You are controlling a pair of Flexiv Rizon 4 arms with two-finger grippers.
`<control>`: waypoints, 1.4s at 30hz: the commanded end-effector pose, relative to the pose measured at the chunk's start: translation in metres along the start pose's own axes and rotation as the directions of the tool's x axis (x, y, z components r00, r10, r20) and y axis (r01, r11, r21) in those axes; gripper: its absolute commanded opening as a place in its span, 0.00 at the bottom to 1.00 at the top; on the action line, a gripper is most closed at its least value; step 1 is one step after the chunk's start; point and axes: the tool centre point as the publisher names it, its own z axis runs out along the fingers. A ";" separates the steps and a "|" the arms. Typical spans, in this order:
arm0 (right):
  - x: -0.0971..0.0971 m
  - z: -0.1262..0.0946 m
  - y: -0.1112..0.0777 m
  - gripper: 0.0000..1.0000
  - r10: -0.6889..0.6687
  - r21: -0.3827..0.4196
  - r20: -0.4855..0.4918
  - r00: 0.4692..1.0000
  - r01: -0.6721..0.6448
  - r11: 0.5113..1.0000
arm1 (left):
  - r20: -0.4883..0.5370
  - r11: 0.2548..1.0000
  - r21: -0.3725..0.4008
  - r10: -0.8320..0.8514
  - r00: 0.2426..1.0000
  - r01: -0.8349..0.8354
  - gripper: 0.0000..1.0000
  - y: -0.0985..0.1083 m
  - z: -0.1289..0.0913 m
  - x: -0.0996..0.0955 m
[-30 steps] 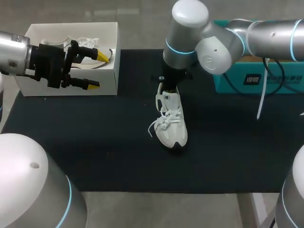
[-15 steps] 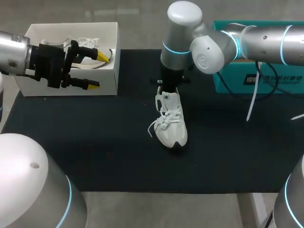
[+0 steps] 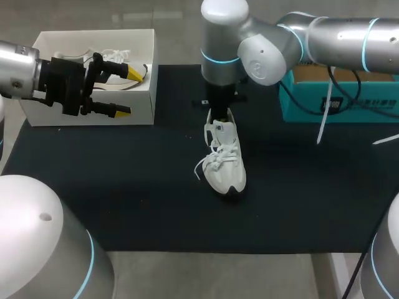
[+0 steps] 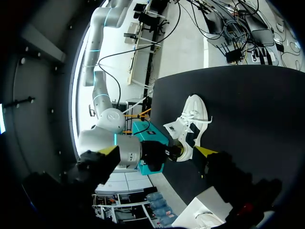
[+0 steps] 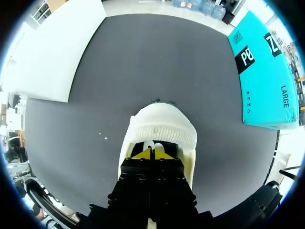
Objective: Take the shoe out of the shoebox, open the shoe tongue, remove and reinsert the insole, then place the shoe into the shoebox
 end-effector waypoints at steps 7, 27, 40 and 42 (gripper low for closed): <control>0.003 0.024 -0.001 0.00 0.012 0.064 -0.022 1.000 -0.011 0.998 | -0.004 1.000 -0.001 0.000 1.000 0.000 1.00 0.000 0.001 0.000; 0.005 -0.015 -0.023 0.00 -0.037 0.171 0.057 0.998 0.027 0.985 | -0.004 1.000 -0.001 0.000 1.000 0.000 1.00 0.000 0.001 0.000; -0.003 -0.028 -0.014 0.00 -0.040 0.237 -0.013 0.999 0.041 0.971 | -0.004 1.000 -0.001 0.000 1.000 0.000 1.00 0.000 0.001 0.000; -0.006 -0.031 -0.015 0.00 -0.054 0.280 -0.024 0.998 0.058 0.958 | -0.004 1.000 -0.001 0.000 1.000 0.000 1.00 0.000 0.001 0.000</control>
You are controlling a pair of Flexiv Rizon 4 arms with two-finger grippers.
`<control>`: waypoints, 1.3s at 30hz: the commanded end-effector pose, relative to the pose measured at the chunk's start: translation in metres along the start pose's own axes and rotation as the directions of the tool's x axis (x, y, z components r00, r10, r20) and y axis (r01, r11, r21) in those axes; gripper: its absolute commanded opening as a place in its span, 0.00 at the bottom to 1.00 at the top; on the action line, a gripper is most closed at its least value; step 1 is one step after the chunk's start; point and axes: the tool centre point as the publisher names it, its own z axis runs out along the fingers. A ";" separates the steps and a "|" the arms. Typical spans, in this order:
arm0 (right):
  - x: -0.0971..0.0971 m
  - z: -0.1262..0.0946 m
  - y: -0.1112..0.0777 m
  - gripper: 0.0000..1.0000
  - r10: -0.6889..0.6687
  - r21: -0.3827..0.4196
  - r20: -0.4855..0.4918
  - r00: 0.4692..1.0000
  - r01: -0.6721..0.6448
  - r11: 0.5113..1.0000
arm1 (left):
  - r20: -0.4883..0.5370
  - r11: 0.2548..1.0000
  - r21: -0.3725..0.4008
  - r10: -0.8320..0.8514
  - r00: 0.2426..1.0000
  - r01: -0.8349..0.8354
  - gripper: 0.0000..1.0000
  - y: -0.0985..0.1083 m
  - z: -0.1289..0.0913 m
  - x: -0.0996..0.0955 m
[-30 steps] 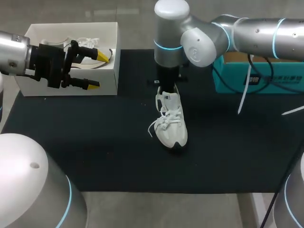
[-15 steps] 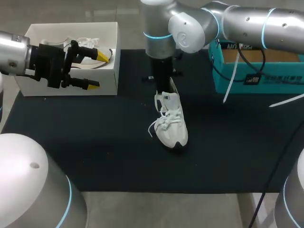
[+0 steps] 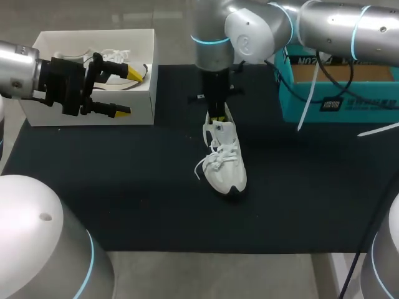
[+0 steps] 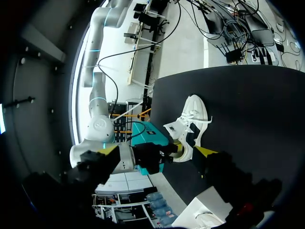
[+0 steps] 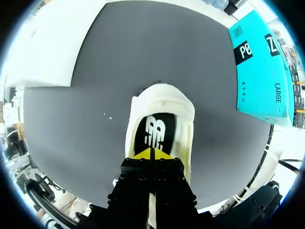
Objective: Take the shoe out of the shoebox, open the shoe tongue, remove and reinsert the insole, then place the shoe into the shoebox
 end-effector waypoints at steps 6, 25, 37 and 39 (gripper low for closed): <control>-0.011 -0.014 0.001 0.00 -0.057 0.205 -0.057 0.997 0.067 0.976 | -0.004 1.000 -0.001 0.000 1.000 0.000 1.00 0.000 0.001 0.000; -0.004 0.005 -0.020 0.00 -0.010 0.325 -0.060 0.998 0.029 0.945 | -0.004 1.000 -0.001 0.000 1.000 0.000 1.00 0.000 0.001 0.000; -0.003 0.003 -0.029 1.00 -0.004 0.334 -0.051 0.999 0.021 0.942 | -0.004 1.000 -0.001 0.000 1.000 0.000 1.00 0.000 0.001 0.000; -0.002 0.003 -0.029 1.00 -0.004 0.335 -0.050 0.999 0.020 0.942 | -0.004 1.000 -0.001 0.000 1.000 0.000 1.00 0.000 0.001 0.000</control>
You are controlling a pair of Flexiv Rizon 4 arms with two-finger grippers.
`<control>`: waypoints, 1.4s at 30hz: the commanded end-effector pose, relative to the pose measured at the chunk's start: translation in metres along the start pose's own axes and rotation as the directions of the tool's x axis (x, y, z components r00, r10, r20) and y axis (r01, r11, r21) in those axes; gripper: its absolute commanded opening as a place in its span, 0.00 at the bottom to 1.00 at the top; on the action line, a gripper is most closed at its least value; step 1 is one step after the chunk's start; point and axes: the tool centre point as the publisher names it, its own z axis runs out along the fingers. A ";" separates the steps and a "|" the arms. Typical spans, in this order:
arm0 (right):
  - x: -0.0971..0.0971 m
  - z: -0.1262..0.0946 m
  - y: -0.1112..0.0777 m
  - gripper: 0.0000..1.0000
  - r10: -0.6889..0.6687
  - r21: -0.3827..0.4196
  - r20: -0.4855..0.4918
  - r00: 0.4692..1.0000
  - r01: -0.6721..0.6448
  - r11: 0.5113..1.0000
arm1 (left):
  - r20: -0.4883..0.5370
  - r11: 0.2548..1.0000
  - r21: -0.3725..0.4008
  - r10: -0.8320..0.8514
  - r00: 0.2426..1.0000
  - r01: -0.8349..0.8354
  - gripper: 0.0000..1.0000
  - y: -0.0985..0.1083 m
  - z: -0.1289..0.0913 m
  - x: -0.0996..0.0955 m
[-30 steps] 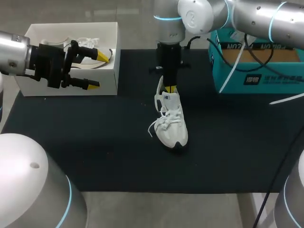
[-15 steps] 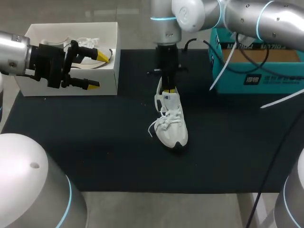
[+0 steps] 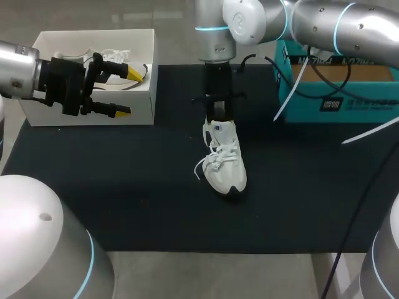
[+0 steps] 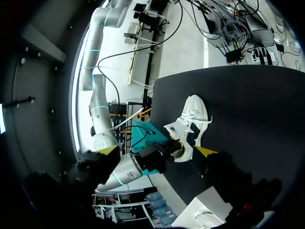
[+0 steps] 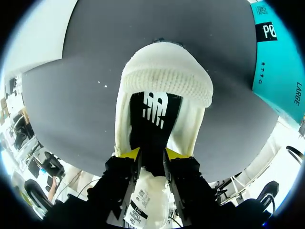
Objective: Take the shoe out of the shoebox, open the shoe tongue, remove and reinsert the insole, then place the shoe into the shoebox
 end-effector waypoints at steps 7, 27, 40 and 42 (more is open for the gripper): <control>0.000 0.004 -0.003 1.00 0.003 0.004 0.001 1.000 -0.003 1.000 | -0.004 1.000 -0.001 0.000 1.000 0.000 1.00 0.000 0.001 0.000; 0.005 -0.011 -0.021 1.00 0.020 0.024 0.035 0.999 -0.021 0.999 | -0.004 1.000 -0.001 0.000 1.000 0.000 1.00 0.000 0.001 0.000; 0.018 -0.011 -0.044 1.00 0.047 0.059 0.055 0.997 -0.050 0.997 | -0.004 1.000 -0.001 0.000 1.000 0.000 1.00 0.000 0.001 0.000; 0.022 -0.011 -0.051 1.00 0.059 0.069 0.062 0.996 -0.063 0.996 | -0.004 1.000 -0.001 0.000 1.000 0.000 1.00 0.000 0.001 0.000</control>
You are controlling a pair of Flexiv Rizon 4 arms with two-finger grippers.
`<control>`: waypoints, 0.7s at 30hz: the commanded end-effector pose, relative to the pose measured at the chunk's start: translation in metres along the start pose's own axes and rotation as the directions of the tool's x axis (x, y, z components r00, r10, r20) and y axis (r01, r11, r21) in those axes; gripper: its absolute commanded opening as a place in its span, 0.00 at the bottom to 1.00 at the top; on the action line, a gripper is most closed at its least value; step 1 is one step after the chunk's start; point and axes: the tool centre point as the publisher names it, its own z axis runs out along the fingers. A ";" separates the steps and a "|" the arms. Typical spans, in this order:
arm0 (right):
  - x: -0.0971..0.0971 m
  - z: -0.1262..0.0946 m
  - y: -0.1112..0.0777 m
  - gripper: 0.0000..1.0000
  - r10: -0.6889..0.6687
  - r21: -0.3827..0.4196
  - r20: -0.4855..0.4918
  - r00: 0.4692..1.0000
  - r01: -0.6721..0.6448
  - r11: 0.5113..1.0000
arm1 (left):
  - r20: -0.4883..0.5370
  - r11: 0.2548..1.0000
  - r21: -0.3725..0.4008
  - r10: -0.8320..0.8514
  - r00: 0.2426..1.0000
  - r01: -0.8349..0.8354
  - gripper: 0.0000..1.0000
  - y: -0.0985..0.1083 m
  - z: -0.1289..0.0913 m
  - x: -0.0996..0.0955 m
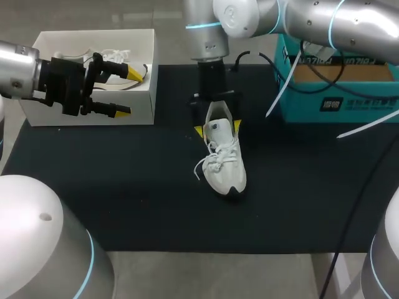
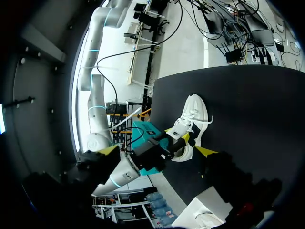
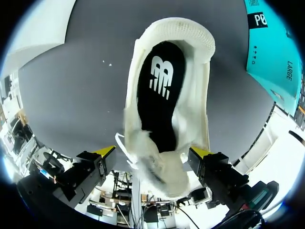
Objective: Take the shoe out of the shoebox, open the shoe tongue, remove and reinsert the insole, then place the shoe into the shoebox
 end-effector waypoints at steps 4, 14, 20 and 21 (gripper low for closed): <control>0.007 0.001 -0.032 1.00 0.055 0.013 0.007 0.998 -0.055 0.998 | -0.004 1.000 -0.001 0.000 1.000 0.000 1.00 0.000 0.001 0.000; 0.001 -0.006 -0.079 1.00 0.197 0.015 0.012 0.980 -0.197 0.980 | -0.004 1.000 -0.001 0.000 1.000 0.000 1.00 0.000 0.001 0.000; 0.007 -0.007 -0.088 1.00 0.198 -0.009 -0.010 0.980 -0.198 0.980 | -0.004 1.000 -0.001 0.000 1.000 0.000 1.00 0.000 0.001 0.000; 0.010 -0.005 -0.087 0.84 0.200 -0.011 -0.009 0.980 -0.200 0.980 | -0.004 1.000 -0.001 0.000 1.000 0.000 1.00 0.000 0.001 0.000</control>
